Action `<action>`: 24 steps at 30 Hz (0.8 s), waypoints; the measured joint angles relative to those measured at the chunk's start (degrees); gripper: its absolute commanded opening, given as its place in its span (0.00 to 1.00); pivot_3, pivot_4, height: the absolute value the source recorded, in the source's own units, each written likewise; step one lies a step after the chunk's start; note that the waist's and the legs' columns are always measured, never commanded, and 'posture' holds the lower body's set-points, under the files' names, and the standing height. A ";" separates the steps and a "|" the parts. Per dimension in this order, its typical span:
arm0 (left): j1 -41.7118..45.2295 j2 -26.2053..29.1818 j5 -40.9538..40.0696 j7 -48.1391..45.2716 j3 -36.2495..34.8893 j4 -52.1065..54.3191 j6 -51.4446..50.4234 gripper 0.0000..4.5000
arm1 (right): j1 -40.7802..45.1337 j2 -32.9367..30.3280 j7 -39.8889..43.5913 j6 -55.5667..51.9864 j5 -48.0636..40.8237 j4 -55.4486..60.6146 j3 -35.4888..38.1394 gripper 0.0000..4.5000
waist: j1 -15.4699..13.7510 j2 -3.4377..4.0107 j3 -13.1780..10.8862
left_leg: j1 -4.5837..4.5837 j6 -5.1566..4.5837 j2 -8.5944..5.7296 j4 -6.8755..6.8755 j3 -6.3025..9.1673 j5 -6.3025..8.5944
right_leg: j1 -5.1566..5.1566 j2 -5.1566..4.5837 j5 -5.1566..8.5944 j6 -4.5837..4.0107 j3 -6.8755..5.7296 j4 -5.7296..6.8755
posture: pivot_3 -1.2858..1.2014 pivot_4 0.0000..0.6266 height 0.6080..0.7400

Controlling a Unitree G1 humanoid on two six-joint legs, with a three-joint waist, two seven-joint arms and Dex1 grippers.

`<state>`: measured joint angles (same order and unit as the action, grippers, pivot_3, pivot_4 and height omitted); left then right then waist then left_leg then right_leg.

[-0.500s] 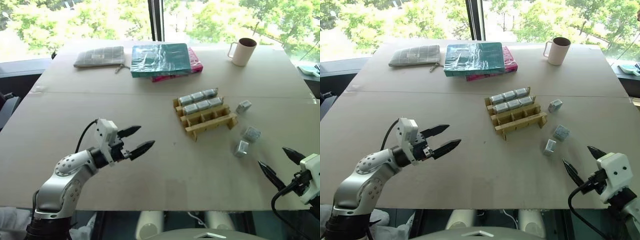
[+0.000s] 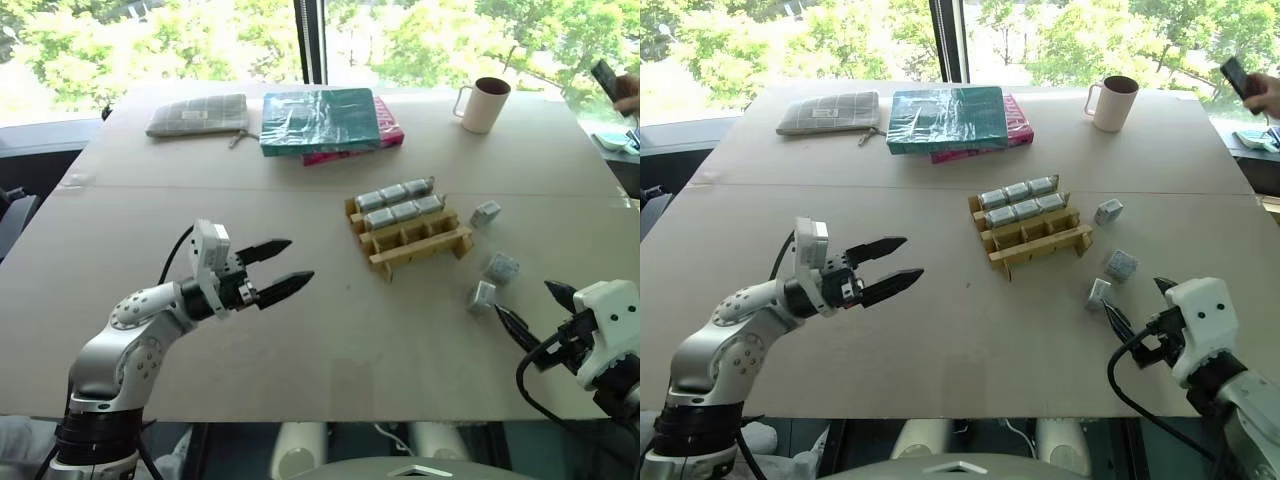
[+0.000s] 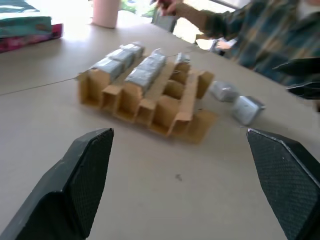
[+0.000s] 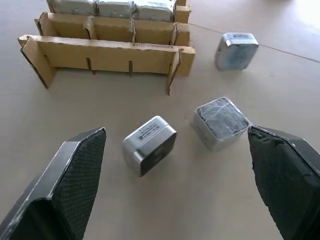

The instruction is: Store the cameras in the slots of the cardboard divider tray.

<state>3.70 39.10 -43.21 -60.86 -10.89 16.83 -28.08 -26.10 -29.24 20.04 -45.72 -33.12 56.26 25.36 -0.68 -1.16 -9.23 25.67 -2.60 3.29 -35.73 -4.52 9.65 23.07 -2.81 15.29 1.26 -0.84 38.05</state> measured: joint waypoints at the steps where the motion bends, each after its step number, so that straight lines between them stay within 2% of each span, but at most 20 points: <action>1: 0.14 0.51 -0.57 -1.91 -0.01 0.01 0.23 0.98 | 1.01 0.02 -1.26 -2.15 -1.00 0.26 -0.39 1.00 | 0.01 0.02 0.03 | 0.00 0.01 0.00 0.00 -0.01 0.00 | 0.00 -0.02 0.00 0.00 0.01 0.00 | 0.52 0.24 1.00; 5: 2.83 0.27 0.12 -6.62 0.29 -0.77 3.86 0.98 | 8.09 3.54 -10.27 -14.92 -9.82 0.85 -1.95 1.00 | -0.09 -0.02 0.09 | 0.01 0.01 -0.02 -0.05 0.05 0.01 | -0.02 -0.07 0.00 -0.01 -0.03 0.00 | 0.52 0.24 1.00; 10: 4.84 1.56 1.37 -15.48 3.15 -1.87 7.43 0.98 | 17.32 8.69 -20.47 -27.68 -14.98 -0.95 -1.85 1.00 | 0.07 -0.08 0.13 | 0.03 -0.02 -0.02 -0.05 0.03 0.00 | -0.01 -0.05 -0.01 -0.02 -0.02 0.00 | 0.52 0.24 1.00; 17: 6.34 3.00 1.40 -22.80 4.36 -2.36 9.81 0.98 | 27.40 16.39 -28.25 -42.64 -14.30 -3.11 -0.05 1.00 | 0.10 -0.06 0.16 | 0.07 -0.06 0.00 -0.03 0.05 -0.02 | 0.00 0.07 -0.01 -0.01 -0.03 -0.01 | 0.52 0.24 1.00; 21: 6.67 3.46 1.46 -24.43 4.38 -2.38 10.87 0.98 | 30.31 19.12 -30.36 -45.98 -11.79 -4.17 0.06 1.00 | 0.15 -0.03 0.17 | 0.07 -0.07 -0.01 -0.03 0.03 -0.02 | 0.00 0.17 -0.01 -0.01 -0.03 -0.01 | 0.52 0.24 1.00; 24: 6.66 3.69 1.54 -25.01 4.38 -2.40 11.52 1.00 | 31.11 19.49 -31.61 -46.41 -9.64 -6.20 -0.30 0.81 | 0.20 -0.02 0.17 | 0.06 -0.09 -0.02 -0.03 -0.01 -0.01 | 0.01 0.23 -0.01 0.00 -0.02 -0.01 | 0.52 0.24 1.00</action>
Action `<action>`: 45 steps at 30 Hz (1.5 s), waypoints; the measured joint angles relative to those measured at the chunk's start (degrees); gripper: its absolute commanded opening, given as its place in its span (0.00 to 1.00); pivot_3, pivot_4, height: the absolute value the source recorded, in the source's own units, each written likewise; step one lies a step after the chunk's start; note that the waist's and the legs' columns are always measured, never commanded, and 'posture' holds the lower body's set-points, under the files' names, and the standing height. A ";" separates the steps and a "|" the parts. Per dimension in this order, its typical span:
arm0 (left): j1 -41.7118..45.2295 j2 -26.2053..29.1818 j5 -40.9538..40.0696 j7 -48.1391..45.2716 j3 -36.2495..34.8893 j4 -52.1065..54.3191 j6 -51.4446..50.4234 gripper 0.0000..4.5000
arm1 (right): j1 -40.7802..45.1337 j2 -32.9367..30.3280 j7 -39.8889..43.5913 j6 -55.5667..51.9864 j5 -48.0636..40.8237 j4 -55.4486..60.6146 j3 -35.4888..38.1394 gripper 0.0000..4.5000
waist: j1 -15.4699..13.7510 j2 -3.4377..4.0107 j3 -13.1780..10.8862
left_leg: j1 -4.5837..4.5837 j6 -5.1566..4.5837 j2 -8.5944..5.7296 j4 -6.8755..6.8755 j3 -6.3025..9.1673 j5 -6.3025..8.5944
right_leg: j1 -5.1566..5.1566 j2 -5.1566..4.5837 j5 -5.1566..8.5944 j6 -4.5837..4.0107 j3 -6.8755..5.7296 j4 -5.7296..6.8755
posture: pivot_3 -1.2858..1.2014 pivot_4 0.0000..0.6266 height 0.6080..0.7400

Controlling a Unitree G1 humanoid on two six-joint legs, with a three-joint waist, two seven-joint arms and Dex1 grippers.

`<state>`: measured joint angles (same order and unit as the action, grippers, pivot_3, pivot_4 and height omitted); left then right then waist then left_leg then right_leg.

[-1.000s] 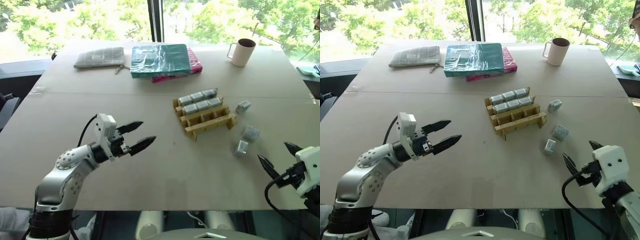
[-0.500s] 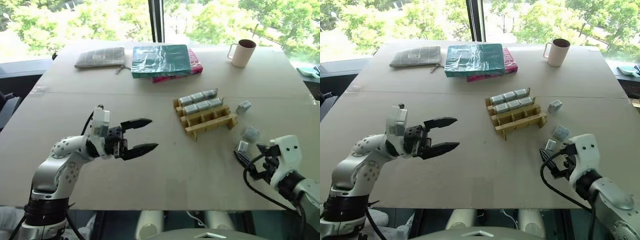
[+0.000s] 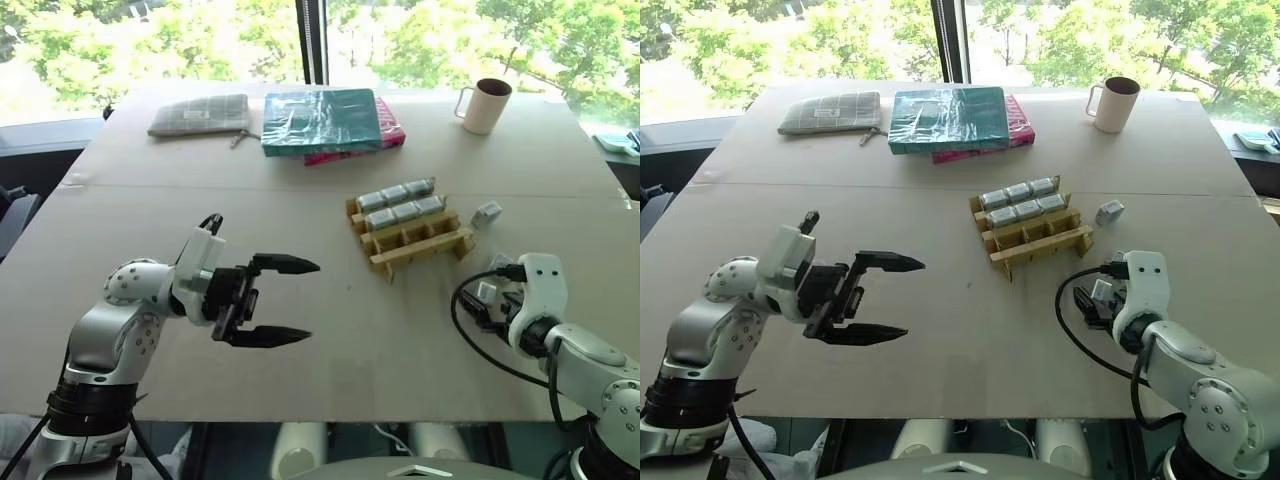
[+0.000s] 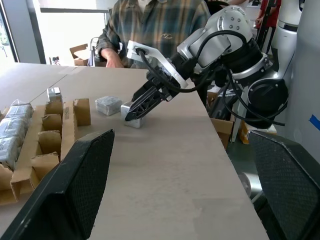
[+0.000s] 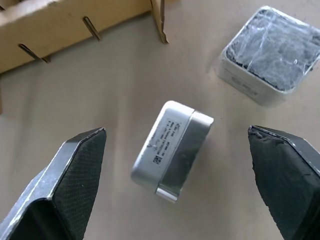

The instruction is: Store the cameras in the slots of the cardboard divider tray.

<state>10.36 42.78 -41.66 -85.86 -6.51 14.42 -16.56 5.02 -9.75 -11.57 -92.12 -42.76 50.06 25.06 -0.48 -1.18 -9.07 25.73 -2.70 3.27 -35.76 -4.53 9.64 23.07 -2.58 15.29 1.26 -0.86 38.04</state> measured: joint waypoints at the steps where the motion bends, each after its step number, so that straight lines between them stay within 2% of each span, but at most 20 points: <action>1: 0.00 0.01 0.05 -0.01 0.00 0.00 0.18 1.00 | 0.05 -0.09 -0.14 0.00 0.50 -0.40 -0.20 0.71 | 0.04 0.00 0.00 | 0.00 0.00 0.00 0.00 0.01 0.00 | 0.00 0.00 0.00 0.00 0.00 0.00 | 0.52 0.24 1.00; 6: 0.00 0.01 0.89 0.14 0.00 0.00 0.74 1.00 | 0.52 -1.36 0.00 0.00 2.02 -1.59 -1.70 0.19 | 0.30 0.00 0.00 | 0.00 0.00 0.01 0.00 0.02 0.00 | 0.00 0.02 0.00 0.01 0.00 0.00 | 0.52 0.24 1.00; 10: -0.20 -0.06 1.00 1.16 0.00 0.00 0.83 1.00 | 0.58 -4.95 1.23 -0.01 2.86 -1.60 -3.50 0.19 | 0.69 0.00 0.00 | 0.01 0.00 0.01 0.00 0.00 0.00 | 0.00 0.01 0.00 0.01 0.01 0.00 | 0.52 0.24 1.00; 11: -0.45 -0.15 1.00 1.39 -0.04 0.01 0.85 1.00 | 0.63 -7.19 2.19 0.22 3.20 -1.39 -4.99 0.19 | 0.87 0.01 -0.01 | 0.01 -0.01 0.01 0.00 0.00 0.01 | 0.00 0.01 0.00 0.01 0.01 -0.01 | 0.52 0.24 1.00; 12: -0.87 -0.43 1.00 1.89 -0.06 0.03 0.89 1.00 | 0.62 -13.21 4.37 1.27 3.68 -0.76 -8.39 0.19 | 1.05 0.12 -0.08 | 0.01 -0.05 -0.02 0.00 -0.07 0.02 | 0.04 -0.04 0.00 0.02 0.00 -0.01 | 0.52 0.24 1.00; 14: -2.11 -0.66 1.05 3.09 -0.12 0.02 0.92 1.00 | 0.49 -26.45 11.98 11.43 6.46 2.06 -15.90 0.19 | 1.28 0.19 -0.12 | 0.00 -0.08 0.01 0.01 -0.14 0.05 | 0.09 -0.12 0.02 0.06 0.02 -0.04 | 0.52 0.24 1.00; 15: -2.19 -0.85 1.06 3.40 -0.12 0.02 0.92 1.00 | 0.56 -27.68 13.79 14.35 7.17 2.98 -16.78 0.19 | 1.32 0.14 -0.09 | 0.00 -0.07 0.04 0.02 -0.10 0.05 | 0.09 -0.09 0.04 0.08 0.03 -0.06 | 0.52 0.24 1.00; 17: -2.48 -1.56 1.00 4.89 -0.29 -0.04 0.73 1.00 | 1.57 -34.32 22.71 27.17 11.43 2.07 -23.77 0.19 | 1.45 0.19 -0.12 | -0.01 -0.07 0.09 0.06 -0.14 0.05 | 0.15 0.14 0.12 0.22 0.03 -0.04 | 0.52 0.24 1.00; 20: -5.00 -1.87 1.02 7.44 -1.87 -0.97 0.51 1.00 | 8.26 -40.84 36.98 45.83 19.33 -6.90 -33.59 0.19 | 1.89 0.16 -0.13 | -0.05 -0.06 0.14 -0.01 -0.23 0.05 | 0.16 0.28 0.12 0.23 0.12 -0.04 | 0.52 0.24 1.00; 23: -6.86 -2.14 1.12 9.95 -2.77 -2.17 0.25 1.00 | 15.39 -40.25 46.25 59.17 25.31 -17.91 -39.11 0.19 | 1.67 0.12 -0.13 | -0.01 -0.06 0.14 -0.07 -0.20 0.05 | 0.16 0.27 0.08 0.17 0.09 -0.03 | 0.52 0.24 1.00; 26: -9.47 -2.94 1.07 13.25 -4.67 -2.21 -0.24 1.00 | 26.10 -34.34 54.55 71.24 30.96 -32.06 -45.80 0.19 | 1.69 0.11 -0.15 | 0.00 -0.06 0.17 -0.11 -0.30 0.05 | 0.19 0.29 -0.11 0.21 0.14 0.01 | 0.52 0.24 1.00; 30: -13.67 -3.55 1.01 16.06 -6.10 -0.32 -0.33 1.00 | 34.32 -29.92 62.97 84.82 37.11 -46.41 -50.56 0.19 | 0.95 0.07 -0.16 | 0.14 -0.06 0.12 -0.09 -0.24 0.05 | 0.21 0.21 -0.13 0.23 0.06 -0.01 | 0.52 0.24 1.00; 37: -19.17 -4.03 0.58 19.68 -8.52 5.38 -0.56 1.00 | 36.62 -27.08 71.00 95.74 41.01 -57.85 -51.66 0.19 | 1.02 0.06 -0.16 | 0.07 -0.10 0.04 -0.13 -0.32 0.07 | 0.17 -0.20 -0.13 0.21 0.04 0.03 | 0.52 0.24 1.00; 45: -23.17 -4.15 -0.31 22.46 -10.10 9.32 -0.59 1.00 | 39.95 -24.03 74.19 103.99 44.50 -66.52 -51.51 0.19 | 1.30 0.06 -0.13 | -0.06 -0.09 0.06 -0.13 -0.31 0.07 | 0.11 -0.22 -0.07 0.06 0.04 0.10 | 0.52 0.24 1.00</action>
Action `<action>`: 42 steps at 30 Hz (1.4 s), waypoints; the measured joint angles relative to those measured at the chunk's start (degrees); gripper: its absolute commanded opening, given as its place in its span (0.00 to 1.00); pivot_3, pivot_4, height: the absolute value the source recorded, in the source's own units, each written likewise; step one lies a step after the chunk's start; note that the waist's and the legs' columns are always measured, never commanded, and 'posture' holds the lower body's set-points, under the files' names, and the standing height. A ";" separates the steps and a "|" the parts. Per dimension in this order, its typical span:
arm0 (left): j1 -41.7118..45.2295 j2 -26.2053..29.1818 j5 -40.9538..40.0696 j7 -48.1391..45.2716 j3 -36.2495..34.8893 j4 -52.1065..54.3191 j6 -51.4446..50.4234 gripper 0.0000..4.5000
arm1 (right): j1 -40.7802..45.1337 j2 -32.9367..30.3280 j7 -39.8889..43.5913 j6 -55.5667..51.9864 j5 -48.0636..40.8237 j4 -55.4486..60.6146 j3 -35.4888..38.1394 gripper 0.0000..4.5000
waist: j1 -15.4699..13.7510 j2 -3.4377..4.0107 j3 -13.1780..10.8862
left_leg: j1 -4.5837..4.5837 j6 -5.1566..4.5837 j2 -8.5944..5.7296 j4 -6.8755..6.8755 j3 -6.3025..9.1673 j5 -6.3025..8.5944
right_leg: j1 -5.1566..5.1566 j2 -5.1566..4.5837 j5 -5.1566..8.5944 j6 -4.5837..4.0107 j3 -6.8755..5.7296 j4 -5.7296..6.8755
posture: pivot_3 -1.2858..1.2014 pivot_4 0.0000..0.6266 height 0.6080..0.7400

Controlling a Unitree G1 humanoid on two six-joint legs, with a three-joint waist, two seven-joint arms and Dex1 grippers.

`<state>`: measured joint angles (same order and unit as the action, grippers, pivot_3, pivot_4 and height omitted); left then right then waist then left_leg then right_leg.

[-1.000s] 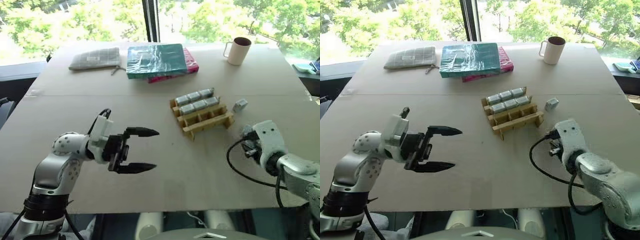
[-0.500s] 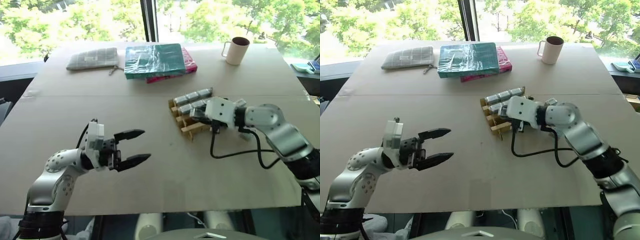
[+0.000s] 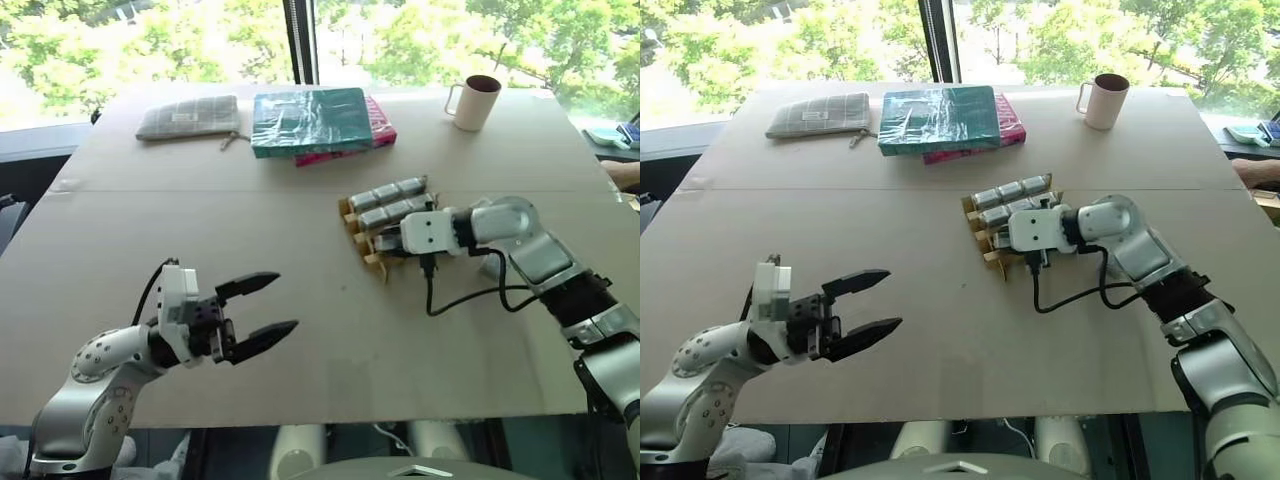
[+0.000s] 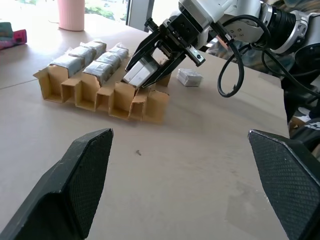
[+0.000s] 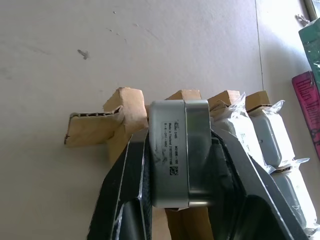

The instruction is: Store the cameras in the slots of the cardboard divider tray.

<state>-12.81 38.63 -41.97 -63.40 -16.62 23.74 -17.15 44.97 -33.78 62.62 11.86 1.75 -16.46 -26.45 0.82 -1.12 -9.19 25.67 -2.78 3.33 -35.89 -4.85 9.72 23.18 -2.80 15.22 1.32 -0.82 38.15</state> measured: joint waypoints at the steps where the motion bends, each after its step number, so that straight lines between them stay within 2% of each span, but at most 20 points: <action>1: -0.41 0.00 -0.03 0.20 -0.35 0.50 0.00 1.00 | 0.67 0.73 0.11 0.82 0.77 -1.71 -0.08 0.19 | 0.01 0.00 0.00 | 0.00 0.00 0.00 0.00 0.00 0.00 | 0.00 0.00 0.00 0.00 0.00 0.00 | 0.52 0.24 1.00; 6: -2.02 -0.02 -0.71 1.42 -1.01 2.69 -0.01 1.00 | 3.26 3.04 1.33 4.67 2.79 -7.77 -0.06 0.19 | 0.01 0.01 0.00 | -0.01 0.00 -0.02 0.01 0.00 0.00 | -0.02 -0.04 0.00 0.00 -0.02 0.00 | 0.52 0.24 1.00; 22: -3.61 0.02 -1.02 3.59 -1.35 4.93 -0.01 1.00 | 7.69 4.48 12.03 9.60 2.08 -15.20 0.68 0.19 | -0.01 0.02 0.03 | -0.08 0.01 -0.04 0.02 0.07 0.01 | -0.13 -0.13 0.03 -0.06 -0.10 -0.03 | 0.52 0.24 1.00; 40: -3.64 0.03 -0.98 4.47 -1.32 5.08 0.06 1.00 | 12.99 7.19 20.37 8.01 1.76 -23.41 1.05 0.19 | 0.00 0.03 0.03 | -0.07 0.16 -0.12 0.11 0.20 0.10 | -0.13 -0.28 0.03 -0.08 -0.05 -0.10 | 0.52 0.24 1.00; 42: -3.67 0.03 -0.97 4.48 -1.30 5.23 0.06 1.00 | 13.22 7.53 20.68 7.07 1.74 -24.07 1.30 0.41 | 0.02 0.03 0.04 | -0.08 0.24 -0.11 0.11 0.20 0.14 | -0.13 -0.28 0.02 -0.09 -0.05 -0.10 | 0.52 0.24 1.00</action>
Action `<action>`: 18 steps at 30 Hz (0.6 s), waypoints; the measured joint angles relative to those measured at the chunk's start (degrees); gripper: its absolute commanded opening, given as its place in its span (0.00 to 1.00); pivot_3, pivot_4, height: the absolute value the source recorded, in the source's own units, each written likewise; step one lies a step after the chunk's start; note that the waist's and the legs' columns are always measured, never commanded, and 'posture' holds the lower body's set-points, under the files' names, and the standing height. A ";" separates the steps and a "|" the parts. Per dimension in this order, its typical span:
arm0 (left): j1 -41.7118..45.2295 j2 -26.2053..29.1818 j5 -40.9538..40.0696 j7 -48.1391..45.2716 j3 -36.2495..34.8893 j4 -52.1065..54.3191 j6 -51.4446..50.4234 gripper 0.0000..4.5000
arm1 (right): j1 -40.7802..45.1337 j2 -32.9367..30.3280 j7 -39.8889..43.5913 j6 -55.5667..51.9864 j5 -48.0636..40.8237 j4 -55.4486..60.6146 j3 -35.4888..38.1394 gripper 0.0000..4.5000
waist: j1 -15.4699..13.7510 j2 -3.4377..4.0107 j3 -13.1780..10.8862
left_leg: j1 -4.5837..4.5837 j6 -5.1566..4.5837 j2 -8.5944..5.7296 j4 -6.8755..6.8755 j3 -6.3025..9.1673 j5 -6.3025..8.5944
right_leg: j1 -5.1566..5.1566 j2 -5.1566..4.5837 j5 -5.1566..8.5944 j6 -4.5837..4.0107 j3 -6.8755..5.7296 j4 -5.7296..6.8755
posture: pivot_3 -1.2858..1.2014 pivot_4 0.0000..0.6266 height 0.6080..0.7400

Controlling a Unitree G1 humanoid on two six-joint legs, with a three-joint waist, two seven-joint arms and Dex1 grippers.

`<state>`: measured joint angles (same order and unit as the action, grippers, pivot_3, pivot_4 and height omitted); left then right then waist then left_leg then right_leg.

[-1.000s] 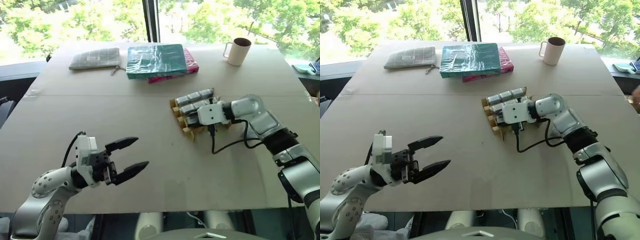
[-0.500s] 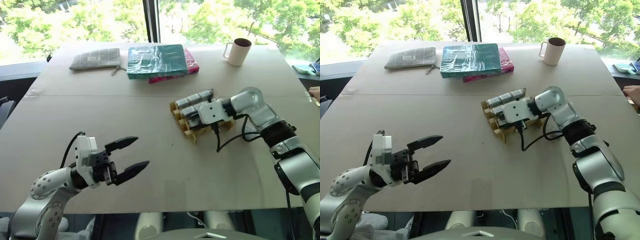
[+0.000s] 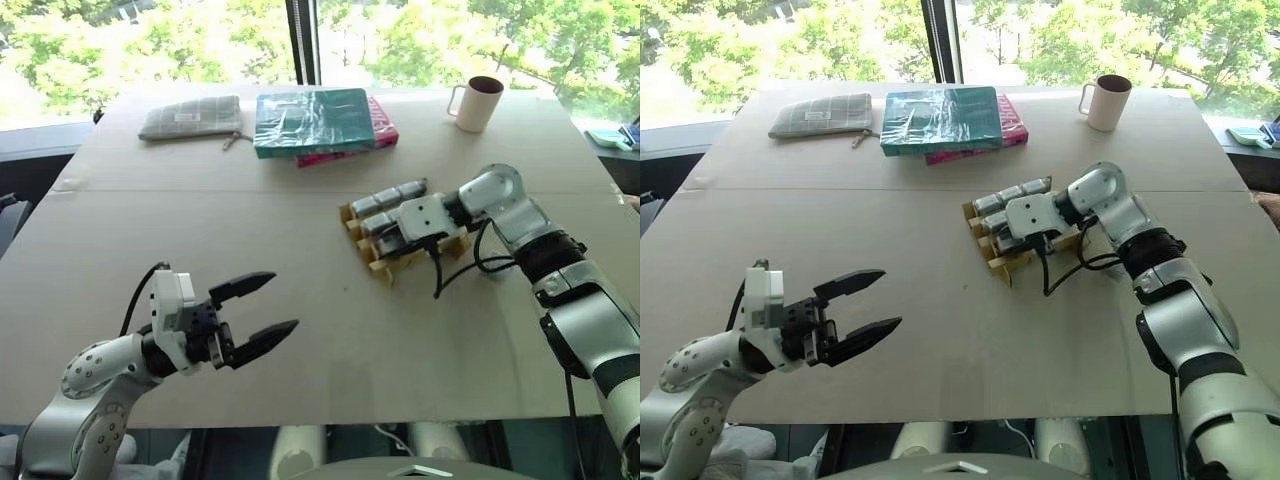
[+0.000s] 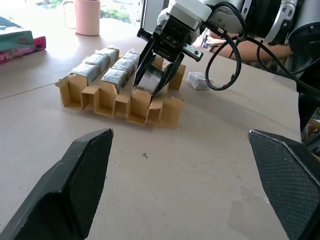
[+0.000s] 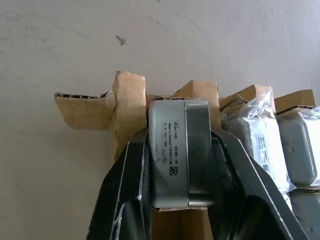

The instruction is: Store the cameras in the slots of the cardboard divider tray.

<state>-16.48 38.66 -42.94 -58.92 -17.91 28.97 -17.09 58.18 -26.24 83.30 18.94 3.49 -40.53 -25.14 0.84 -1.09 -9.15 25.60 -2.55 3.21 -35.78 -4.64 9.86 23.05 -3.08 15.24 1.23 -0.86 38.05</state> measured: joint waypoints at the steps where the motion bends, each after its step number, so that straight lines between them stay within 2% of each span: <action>1: 0.00 0.00 0.00 0.01 0.02 0.28 0.00 1.00 | 0.06 0.25 0.00 -0.52 -0.01 -0.36 0.43 0.48 | 0.02 0.00 0.00 | 0.00 0.01 0.00 0.00 0.00 0.01 | 0.00 0.00 0.00 0.00 0.00 0.00 | 0.52 0.24 1.00; 5: 0.03 -0.01 0.00 0.12 0.03 0.91 0.00 1.00 | -0.02 0.74 0.21 -1.64 -1.00 0.38 2.12 0.86 | 0.11 0.00 0.00 | 0.00 0.02 0.00 0.05 -0.01 0.01 | 0.00 -0.01 0.00 -0.01 0.01 -0.01 | 0.52 0.24 1.00; 10: 0.64 -0.03 -0.01 0.12 0.44 1.00 -0.01 1.00 | -4.93 -1.49 0.28 -12.13 -4.99 13.84 4.14 0.86 | 0.13 0.14 -0.09 | 0.12 0.03 0.01 0.06 -0.01 0.01 | 0.09 -0.03 -0.01 -0.01 0.04 0.01 | 0.52 0.24 1.00; 11: 1.44 -0.11 -0.02 -0.04 0.79 1.02 -0.01 1.00 | -7.57 -3.01 -0.70 -17.66 -7.23 21.35 5.99 0.86 | -0.25 0.18 -0.12 | 0.23 0.02 0.00 0.05 0.08 0.01 | 0.12 -0.07 -0.01 -0.01 -0.04 0.02 | 0.52 0.24 1.00; 12: 2.09 -0.11 -0.01 -0.08 1.09 0.82 -0.02 1.00 | -9.73 -4.37 -1.77 -23.07 -9.75 28.47 7.79 0.92 | -0.48 0.19 -0.12 | 0.29 0.02 -0.01 0.06 0.11 0.01 | 0.17 -0.11 -0.01 -0.01 -0.07 0.01 | 0.52 0.24 1.00; 13: 3.12 -0.16 0.00 -0.12 1.73 0.55 -0.04 1.00 | -11.59 -6.16 -3.49 -30.15 -12.73 36.91 9.96 0.99 | -0.63 0.22 -0.14 | 0.31 0.03 -0.03 0.08 0.10 0.01 | 0.19 -0.14 -0.01 0.00 -0.07 -0.01 | 0.52 0.24 1.00; 16: 6.97 -0.28 0.02 -1.04 4.55 -0.52 -0.10 1.00 | -18.42 -10.17 -12.57 -46.52 -17.55 55.85 18.95 1.00 | -0.79 0.12 -0.06 | 0.25 0.04 -0.04 0.15 0.14 0.03 | 0.18 -0.18 0.00 -0.03 -0.10 -0.09 | 0.52 0.24 1.00; 18: 8.64 -0.26 0.04 -1.84 5.63 -1.44 -0.14 1.00 | -24.36 -11.20 -18.81 -52.42 -17.36 62.47 22.83 1.00 | -0.62 0.06 -0.01 | 0.23 0.05 -0.04 0.24 0.08 0.03 | 0.20 -0.25 0.00 -0.04 -0.08 -0.11 | 0.52 0.24 1.00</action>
<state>-7.84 38.40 -42.91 -60.76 -12.28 27.53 -17.23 33.82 -37.45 64.49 -33.48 -13.87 21.94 -2.31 0.23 -1.03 -9.16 25.82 -2.49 3.17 -35.54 -4.56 9.89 23.25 -3.33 15.25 1.19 -0.95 37.94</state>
